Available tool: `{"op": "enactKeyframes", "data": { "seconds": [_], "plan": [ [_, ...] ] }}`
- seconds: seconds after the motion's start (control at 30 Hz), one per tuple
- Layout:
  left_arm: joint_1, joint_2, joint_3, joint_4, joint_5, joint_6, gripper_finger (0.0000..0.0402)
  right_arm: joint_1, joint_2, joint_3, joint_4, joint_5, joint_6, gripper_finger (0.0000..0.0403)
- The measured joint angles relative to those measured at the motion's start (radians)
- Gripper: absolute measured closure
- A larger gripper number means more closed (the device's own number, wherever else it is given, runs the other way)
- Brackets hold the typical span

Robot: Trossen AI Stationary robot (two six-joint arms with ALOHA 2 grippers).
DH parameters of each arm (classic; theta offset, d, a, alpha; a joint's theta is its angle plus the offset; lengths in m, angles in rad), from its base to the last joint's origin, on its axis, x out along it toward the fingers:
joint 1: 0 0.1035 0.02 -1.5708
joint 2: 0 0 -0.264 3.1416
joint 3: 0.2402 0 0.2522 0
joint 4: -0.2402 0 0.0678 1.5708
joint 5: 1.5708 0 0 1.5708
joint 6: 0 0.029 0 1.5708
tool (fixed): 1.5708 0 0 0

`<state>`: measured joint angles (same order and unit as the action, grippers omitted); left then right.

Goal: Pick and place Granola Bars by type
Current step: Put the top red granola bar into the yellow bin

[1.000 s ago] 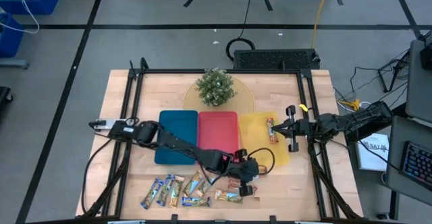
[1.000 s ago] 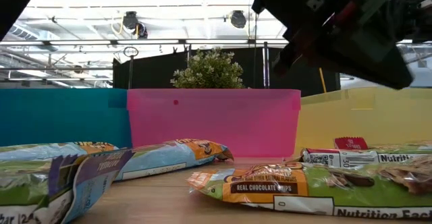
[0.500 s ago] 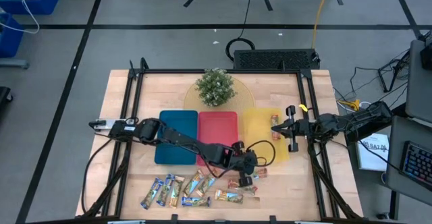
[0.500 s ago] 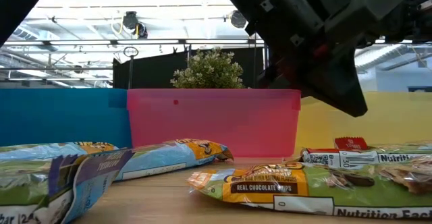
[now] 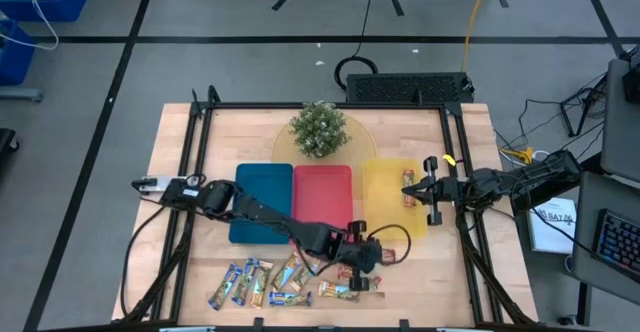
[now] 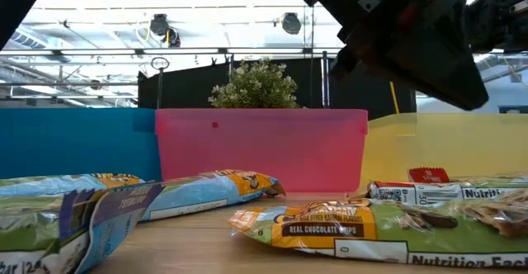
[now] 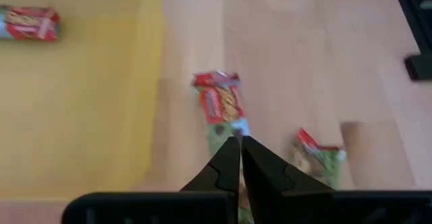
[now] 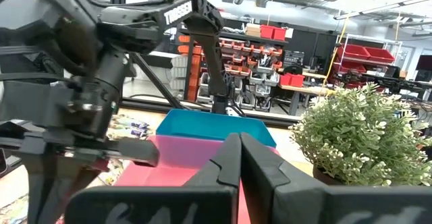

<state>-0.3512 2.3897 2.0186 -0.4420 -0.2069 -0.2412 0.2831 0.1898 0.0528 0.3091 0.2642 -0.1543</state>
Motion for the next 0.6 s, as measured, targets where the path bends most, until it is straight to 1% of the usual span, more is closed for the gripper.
{"op": "enactKeyframes", "data": {
  "seconds": [0.13, 0.23, 0.33, 0.47, 0.6],
  "plan": [
    [-0.025, -0.001, 0.016, -0.01, -0.006, 0.016, 0.0375, 0.0, 0.0, 0.0, 0.008, 0.0, 0.0, 0.0403],
    [-0.032, 0.0, 0.016, -0.048, -0.026, 0.017, 0.0375, 0.0, 0.0, 0.0, 0.01, 0.0, 0.003, 0.0403],
    [-0.027, 0.001, 0.016, -0.05, -0.03, -0.007, 0.0363, 0.0, 0.0, 0.0, 0.008, 0.0, 0.011, 0.0403],
    [-0.026, 0.009, 0.016, -0.026, -0.029, -0.011, 0.0315, 0.0, 0.0, 0.0, 0.008, 0.0, 0.014, 0.0403],
    [-0.026, 0.031, 0.011, -0.01, 0.041, 0.007, 0.0255, 0.0, 0.002, 0.0, 0.007, 0.0, 0.015, 0.0403]
  ]
}}
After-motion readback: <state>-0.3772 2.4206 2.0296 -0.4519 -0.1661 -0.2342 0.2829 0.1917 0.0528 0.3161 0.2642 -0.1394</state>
